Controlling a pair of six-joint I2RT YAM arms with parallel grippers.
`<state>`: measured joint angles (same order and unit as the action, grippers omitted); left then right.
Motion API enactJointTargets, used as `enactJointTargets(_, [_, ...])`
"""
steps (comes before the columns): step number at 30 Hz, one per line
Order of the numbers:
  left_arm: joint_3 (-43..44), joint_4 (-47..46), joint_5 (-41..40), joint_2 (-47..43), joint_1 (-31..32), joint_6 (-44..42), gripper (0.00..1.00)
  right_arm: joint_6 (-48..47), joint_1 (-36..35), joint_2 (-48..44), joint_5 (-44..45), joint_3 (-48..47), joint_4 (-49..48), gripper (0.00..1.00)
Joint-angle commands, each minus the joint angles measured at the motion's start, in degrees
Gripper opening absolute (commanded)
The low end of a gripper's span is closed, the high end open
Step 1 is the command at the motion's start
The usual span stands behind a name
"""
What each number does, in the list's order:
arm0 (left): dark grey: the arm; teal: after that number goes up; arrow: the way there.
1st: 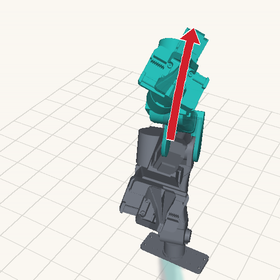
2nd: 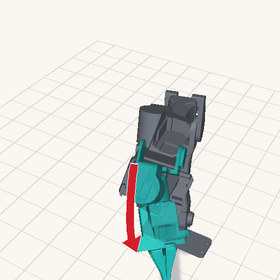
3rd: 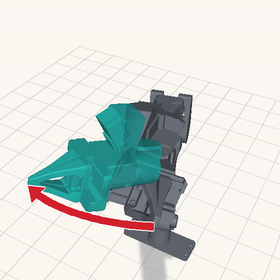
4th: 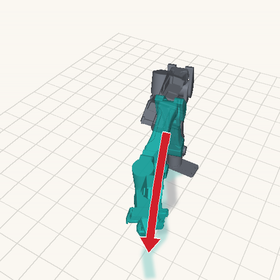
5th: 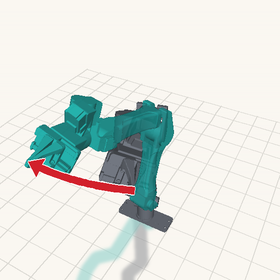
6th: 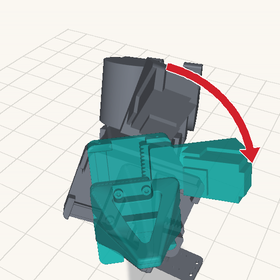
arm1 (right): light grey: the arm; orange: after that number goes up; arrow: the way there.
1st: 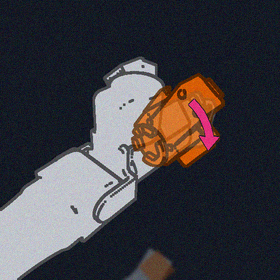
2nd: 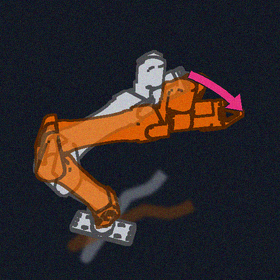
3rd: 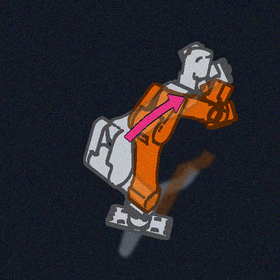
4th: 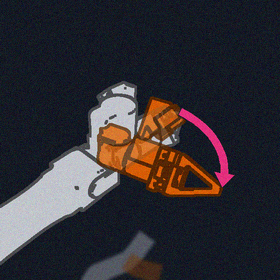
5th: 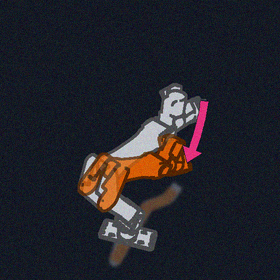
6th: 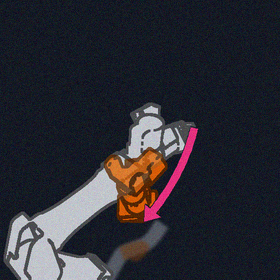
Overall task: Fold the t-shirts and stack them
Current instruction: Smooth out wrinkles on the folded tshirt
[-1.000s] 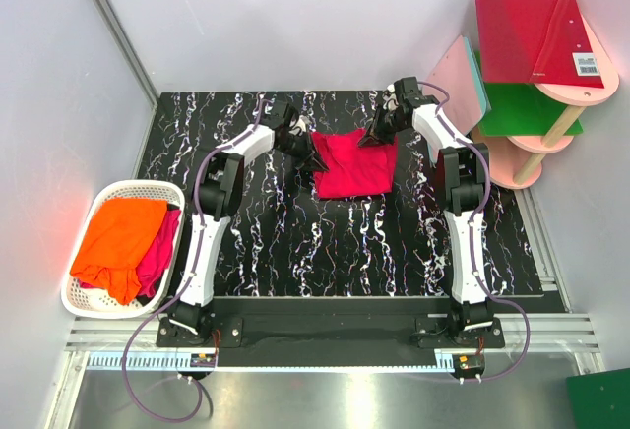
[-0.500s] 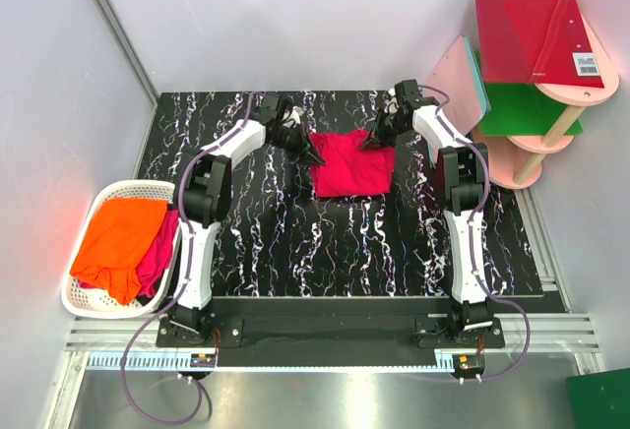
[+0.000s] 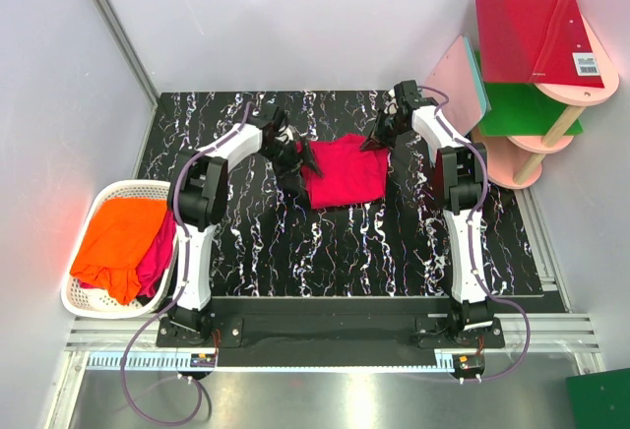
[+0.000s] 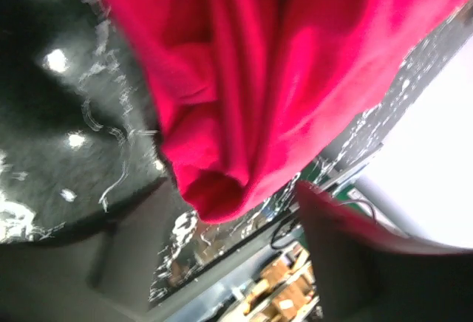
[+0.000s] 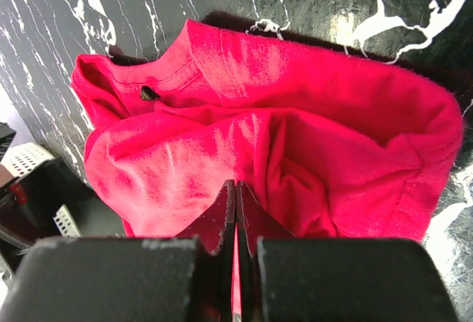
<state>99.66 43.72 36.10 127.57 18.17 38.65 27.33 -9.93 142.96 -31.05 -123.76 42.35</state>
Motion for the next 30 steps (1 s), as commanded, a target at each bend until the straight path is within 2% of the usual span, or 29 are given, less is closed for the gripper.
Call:
enactJointTargets(1, [4.74, 2.77, -4.01, -2.40, -0.51, -2.70, 0.99, 0.35, 0.35, -0.57, -0.59, -2.97, 0.19, 0.00])
enactJointTargets(4, [7.47, 1.90, -5.95, -5.30, -0.51, -3.50, 0.99, -0.08, 0.35, -1.71, -1.03, -3.06, 0.28, 0.00])
enactJointTargets(7, [8.01, -3.54, -4.99, -7.59, -0.51, -1.49, 0.99, -0.52, 0.44, -2.94, -1.12, -2.97, 0.19, 0.00])
enactJointTargets(8, [8.01, -7.82, -3.94, -7.68, -0.42, -0.69, 0.79, -0.70, 0.44, -3.21, -1.21, -2.89, 0.19, 0.00])
enactJointTargets(9, [8.44, -10.21, -0.71, -7.34, -0.42, 0.27, 0.48, -0.79, 0.35, -3.38, -1.21, -2.89, 0.19, 0.00])
enactJointTargets(10, [9.41, -11.89, 0.37, -5.68, -0.42, 2.80, 0.03, -0.88, 0.44, -3.65, -1.30, -2.71, 0.28, 0.00])
enactJointTargets(11, [10.63, -12.87, 1.25, -4.27, -0.07, 3.96, 0.00, -0.96, 0.44, -3.91, -1.30, -2.54, 0.19, 0.00])
enactJointTargets(13, [15.81, -13.40, 6.42, 1.50, 0.63, 7.11, 0.00, -0.88, 0.44, -4.18, -1.56, -1.75, 0.19, 0.00])
enactJointTargets(16, [19.17, -15.76, 12.41, 7.51, 2.74, 12.40, 0.00, -0.79, 0.35, -4.26, -2.43, -0.34, 0.28, 0.00])
enactJointTargets(17, [16.21, -18.99, 15.29, 8.22, 3.18, 14.24, 0.00, -0.70, 0.44, -4.26, -2.79, 0.10, 0.19, 0.00])
enactJointTargets(18, [13.40, -23.55, 16.97, 8.40, 3.44, 20.35, 0.00, -0.61, 0.44, -4.00, -3.14, 1.06, 0.19, 0.00])
enactJointTargets(19, [10.15, -34.30, 17.95, 8.31, 3.88, 24.15, 0.00, -0.18, 0.44, -3.74, -4.10, 1.42, 0.10, 0.00])
enactJointTargets(20, [3.25, -40.32, 19.44, 8.05, 3.97, 28.19, 0.00, -0.09, 0.44, -3.48, -4.72, 1.68, 0.02, 0.00])
enactJointTargets(21, [0.30, -45.78, 19.89, 7.96, 3.97, 35.10, 0.00, 0.09, 0.44, -3.04, -5.16, 2.03, -0.07, 0.00])
enactJointTargets(22, [-1.90, -52.88, 20.32, 8.13, 4.06, 37.52, 0.00, 0.44, 0.44, -2.77, -5.60, 2.21, -0.25, 0.00])
enactJointTargets(23, [-4.71, -54.69, 20.85, 8.22, 3.98, 39.03, 0.00, 0.70, 0.44, -2.42, -5.60, 2.21, -0.34, 0.00])
enactJointTargets(25, [-5.35, -53.06, 20.86, 8.57, 3.80, 38.52, 0.00, 0.79, 0.44, -1.63, -5.60, 2.04, -0.42, 0.00])
enactJointTargets(30, [1.06, -38.12, 15.85, 9.54, 2.40, 26.31, 0.00, 0.70, 0.44, -0.57, -3.94, 0.99, -0.69, 0.00])
